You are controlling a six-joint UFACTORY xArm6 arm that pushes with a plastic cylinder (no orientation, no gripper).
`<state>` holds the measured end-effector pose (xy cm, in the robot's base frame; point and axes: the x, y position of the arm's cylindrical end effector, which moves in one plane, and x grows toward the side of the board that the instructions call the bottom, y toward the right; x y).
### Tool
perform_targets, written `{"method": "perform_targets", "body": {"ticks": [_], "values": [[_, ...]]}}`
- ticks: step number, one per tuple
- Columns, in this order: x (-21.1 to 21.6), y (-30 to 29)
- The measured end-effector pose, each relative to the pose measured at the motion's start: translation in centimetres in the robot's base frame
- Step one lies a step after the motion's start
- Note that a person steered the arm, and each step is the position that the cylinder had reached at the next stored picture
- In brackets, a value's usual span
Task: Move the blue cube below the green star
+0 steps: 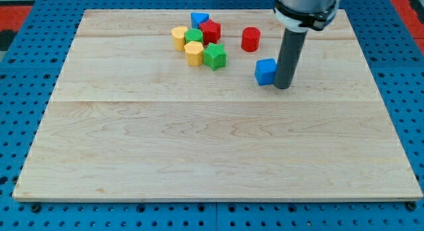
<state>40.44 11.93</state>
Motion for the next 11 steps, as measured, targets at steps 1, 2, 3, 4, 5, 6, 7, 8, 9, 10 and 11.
{"method": "perform_targets", "body": {"ticks": [1, 2, 3, 4, 5, 6, 7, 8, 9, 10, 11], "values": [[0.0, 6.1], [-1.2, 8.2], [-2.9, 7.1], [-3.4, 4.0], [-4.6, -0.3], [-3.9, -6.3], [-2.8, -5.2], [-0.7, -2.5], [4.6, -2.3], [2.7, -4.5], [1.6, -3.3]]}}
